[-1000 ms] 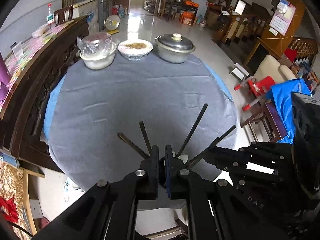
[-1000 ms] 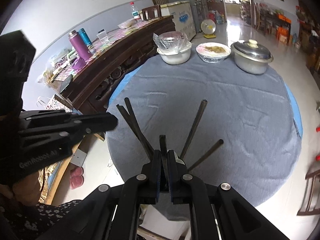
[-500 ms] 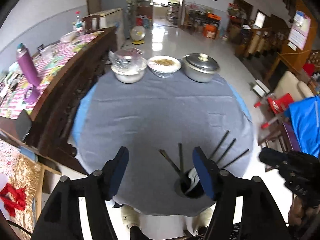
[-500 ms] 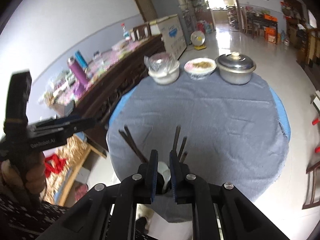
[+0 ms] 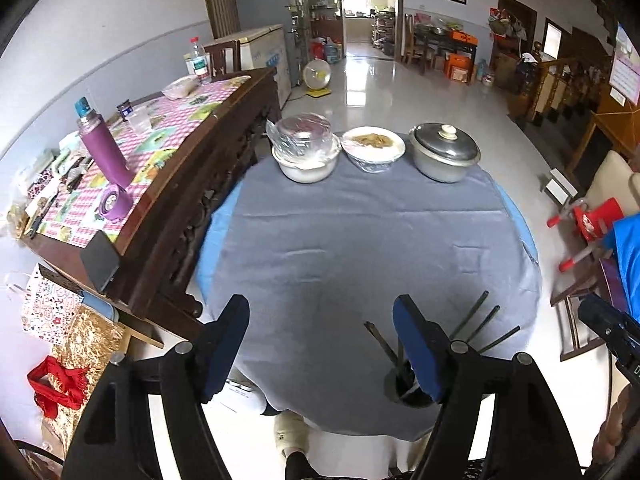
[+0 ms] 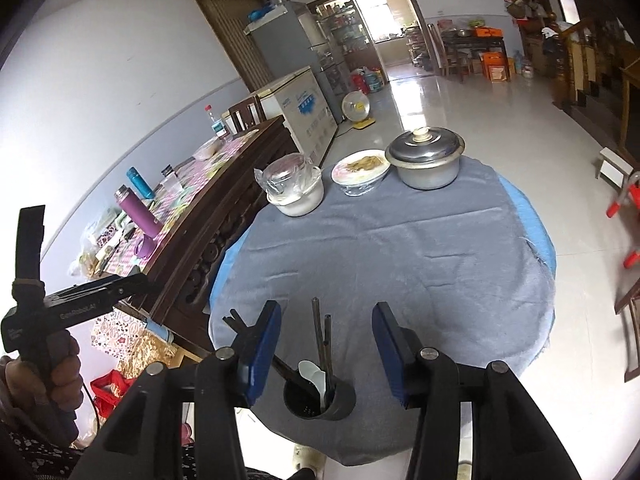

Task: Organize utensils

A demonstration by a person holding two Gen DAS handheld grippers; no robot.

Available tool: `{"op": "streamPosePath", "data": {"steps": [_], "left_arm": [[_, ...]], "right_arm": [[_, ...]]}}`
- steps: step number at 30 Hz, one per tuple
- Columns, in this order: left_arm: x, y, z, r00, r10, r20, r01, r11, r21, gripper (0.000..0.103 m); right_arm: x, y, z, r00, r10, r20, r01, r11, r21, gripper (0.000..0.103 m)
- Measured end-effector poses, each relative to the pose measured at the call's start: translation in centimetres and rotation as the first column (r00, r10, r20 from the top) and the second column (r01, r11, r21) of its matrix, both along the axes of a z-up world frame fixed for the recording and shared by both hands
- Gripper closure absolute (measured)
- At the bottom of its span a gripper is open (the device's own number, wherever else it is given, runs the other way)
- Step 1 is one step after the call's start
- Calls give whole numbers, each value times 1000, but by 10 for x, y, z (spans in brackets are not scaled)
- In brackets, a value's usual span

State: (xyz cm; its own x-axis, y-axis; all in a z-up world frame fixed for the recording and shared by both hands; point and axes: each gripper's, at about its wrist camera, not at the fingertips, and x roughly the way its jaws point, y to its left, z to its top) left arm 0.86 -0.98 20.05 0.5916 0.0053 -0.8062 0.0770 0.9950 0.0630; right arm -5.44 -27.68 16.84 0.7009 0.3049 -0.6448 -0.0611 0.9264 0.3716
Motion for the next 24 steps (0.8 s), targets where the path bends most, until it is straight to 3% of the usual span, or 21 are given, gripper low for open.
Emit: {"op": "streamPosePath", "data": {"steps": [10,18,24], "left_arm": [[-9,3,7,1000,-13,-7,13,1000,20,27],[-20,6,-15,996,11,-91,-7,999,39,27],[-38,14,-40,982,92,-164,-85,995,47,27]], "right_arm": [[-10,26,4,998,68,-9,-69,997,-20,52],[-17,28,-14,996,76,-50,-76,997,7,52],[-23,11,-43,992,82,-98,-76,995,57,52]]}}
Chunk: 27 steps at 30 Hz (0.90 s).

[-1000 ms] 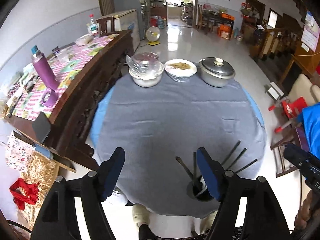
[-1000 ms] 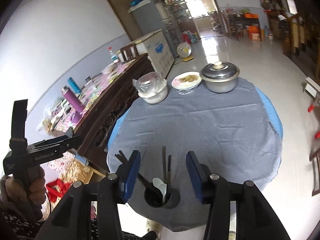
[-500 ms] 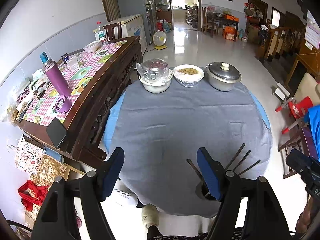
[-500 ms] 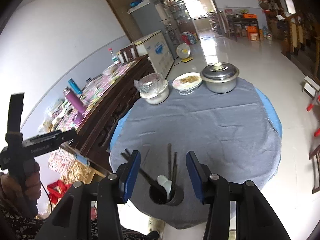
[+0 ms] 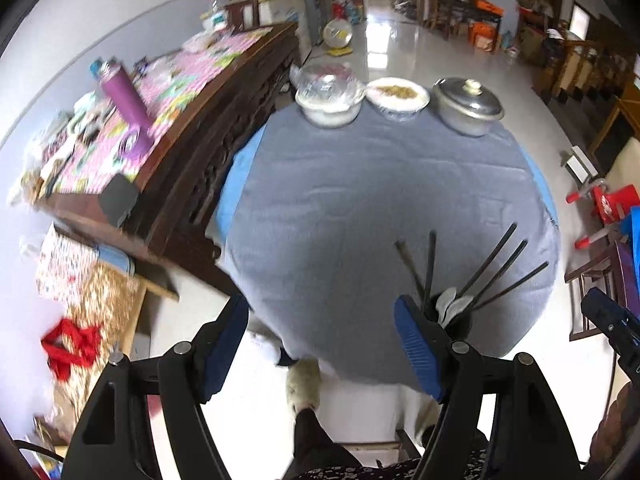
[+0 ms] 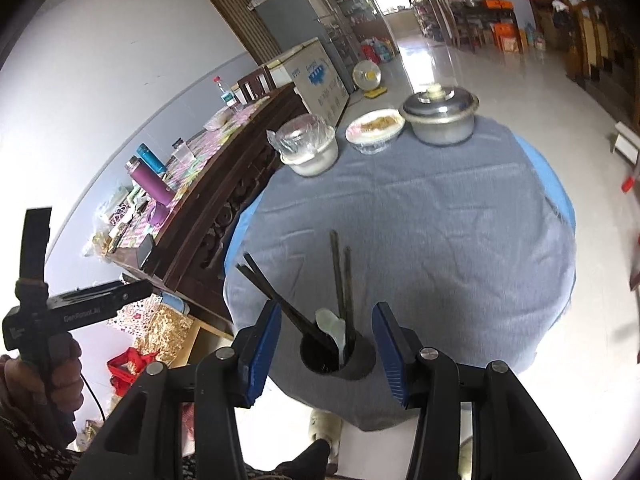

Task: Organize utensils

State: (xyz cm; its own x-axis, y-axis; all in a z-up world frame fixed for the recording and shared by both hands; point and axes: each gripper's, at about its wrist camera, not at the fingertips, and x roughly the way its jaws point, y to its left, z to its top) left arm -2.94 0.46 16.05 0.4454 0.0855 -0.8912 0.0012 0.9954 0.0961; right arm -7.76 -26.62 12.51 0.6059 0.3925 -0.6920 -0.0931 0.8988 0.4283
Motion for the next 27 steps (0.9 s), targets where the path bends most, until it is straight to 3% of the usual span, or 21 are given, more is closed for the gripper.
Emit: {"op": "streamPosePath", "data": {"steps": [4,9,11,16,21,27], "left_arm": [[-8,-1,-27,996,40,-78,-44,998,-49,27],[4,-9,-69,968,-110,-224,91,991,-94,27],[12,-8,-70,959,-159,-235,137,985,-106,27],[17,-1,-58,962,-228,-150,220,973,-68,27],[14,14,-42,981,-178,-72,171,981,-95,27],[6,15,-37,988,-154,7,154,987,-56,27]], "right_arm": [[1,-7,-10,999,13,-34,-13,1000,-5,52],[-12,6,-7,997,-63,-43,61,997,-46,52],[-22,16,-5,994,-97,-47,95,995,-36,52],[-29,41,1,995,-88,-53,83,993,-89,52],[-21,57,16,1000,-21,1,21,988,-151,52],[-6,73,9,998,59,35,-52,982,-183,52]]}}
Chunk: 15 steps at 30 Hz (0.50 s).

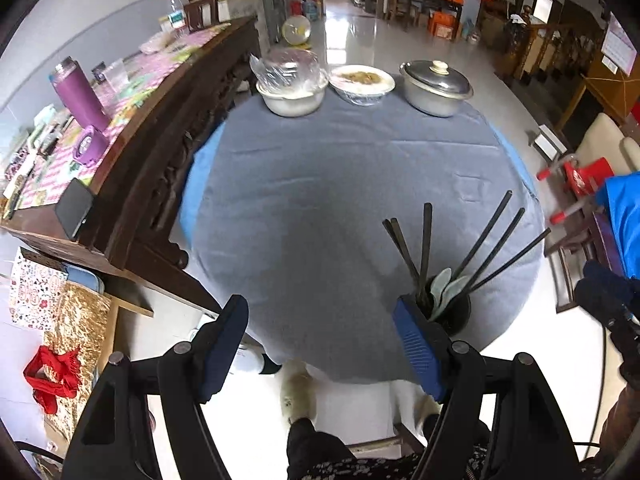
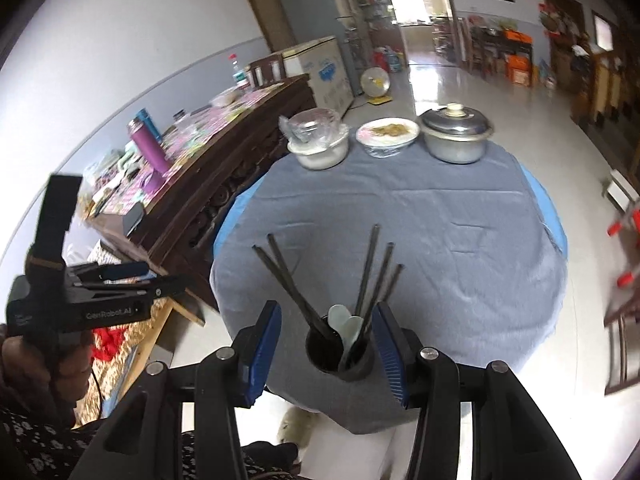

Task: Organize utensils

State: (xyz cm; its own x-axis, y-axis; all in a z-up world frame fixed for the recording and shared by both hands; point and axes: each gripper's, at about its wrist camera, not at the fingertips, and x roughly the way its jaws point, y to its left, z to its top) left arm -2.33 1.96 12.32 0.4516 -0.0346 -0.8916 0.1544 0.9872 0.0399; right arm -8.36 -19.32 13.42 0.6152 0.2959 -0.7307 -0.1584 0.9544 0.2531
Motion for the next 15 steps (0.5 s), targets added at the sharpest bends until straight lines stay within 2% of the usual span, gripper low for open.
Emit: {"op": "streamPosePath", "data": {"steps": [6,15], "left_arm": [[-8,-5,-6,1000,10,-26,-10,1000,19,27],[-20,-8,-26,995,42,-86,-40,999,26,27]], "right_arm": [[1,15,-16,998,62,-28,-62,998,-11,52],[-9,-3,-36,997,27,-69,-26,1000,15,52]]}}
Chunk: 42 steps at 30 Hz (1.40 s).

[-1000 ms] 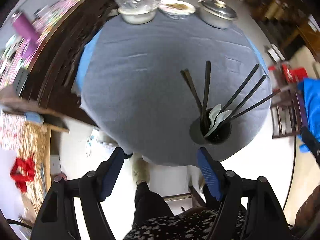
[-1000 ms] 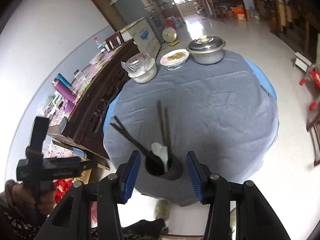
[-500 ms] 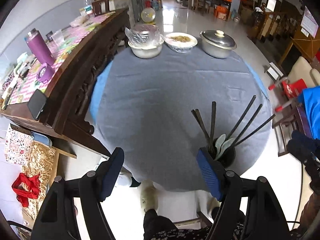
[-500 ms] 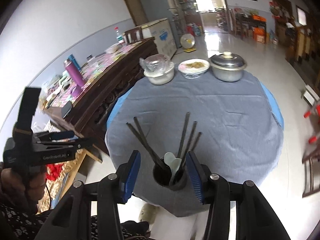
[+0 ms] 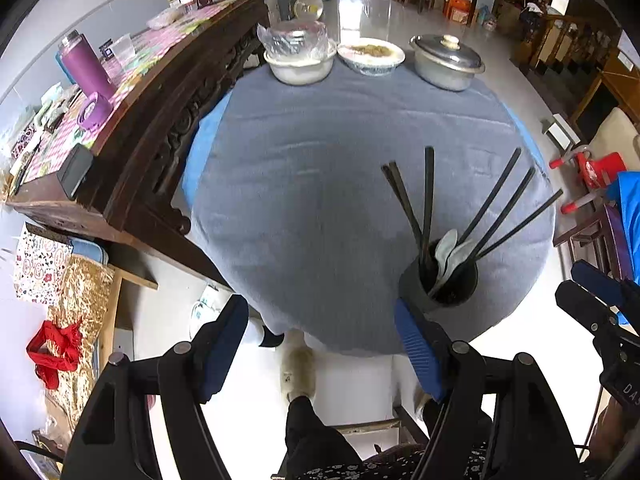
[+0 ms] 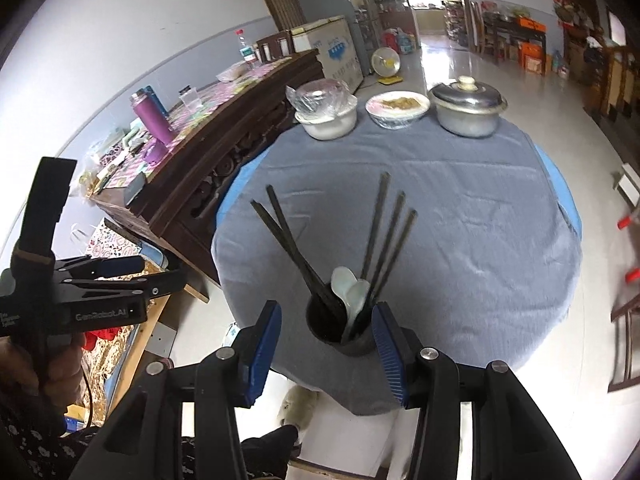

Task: Organize utensils

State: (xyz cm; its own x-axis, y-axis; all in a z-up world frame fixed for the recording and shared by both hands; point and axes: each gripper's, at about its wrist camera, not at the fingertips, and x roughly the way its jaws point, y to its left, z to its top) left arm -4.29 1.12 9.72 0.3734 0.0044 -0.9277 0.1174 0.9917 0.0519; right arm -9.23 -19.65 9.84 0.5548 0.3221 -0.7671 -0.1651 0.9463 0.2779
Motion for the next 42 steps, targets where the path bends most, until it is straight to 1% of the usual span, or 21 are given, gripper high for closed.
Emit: {"op": "streamPosePath", "data": {"steps": [5,12,18,21,24,31,33,36,39,42], "left_arm": [[-3,-2,0,1000,7,-16,-7,1000,-3,27],[2,-11,19,999,-20,25,20,1000,-3,27],[8,-14,33,996,-44,75,43,999,14,27],[12,-13,36,995,-48,86,47,999,13,27],[15,-13,32,996,-55,77,55,998,3,27],[14,-19,11,993,-99,61,103,992,-66,27],[13,-22,4,993,-110,48,114,990,-77,27],[12,-21,-8,995,-102,13,102,990,-93,27],[12,-18,-14,997,-77,-6,76,994,-75,27],[9,-16,-11,997,-75,4,75,995,-61,27]], "right_arm": [[-8,-7,1,1000,-15,3,15,1000,4,52],[-12,-13,25,997,-27,78,28,1000,-8,52],[-4,-13,34,993,-34,110,35,999,-10,52],[2,-12,38,991,-25,131,28,999,-24,52],[6,-13,34,992,-27,124,31,999,-33,52],[4,-21,28,991,-53,122,59,997,-46,52],[4,-21,22,992,-52,112,59,997,-54,52],[8,-21,7,996,-51,74,55,997,-55,52],[13,-19,-5,998,-59,38,61,997,-52,52],[14,-15,-5,998,-56,38,58,997,-54,52]]}}
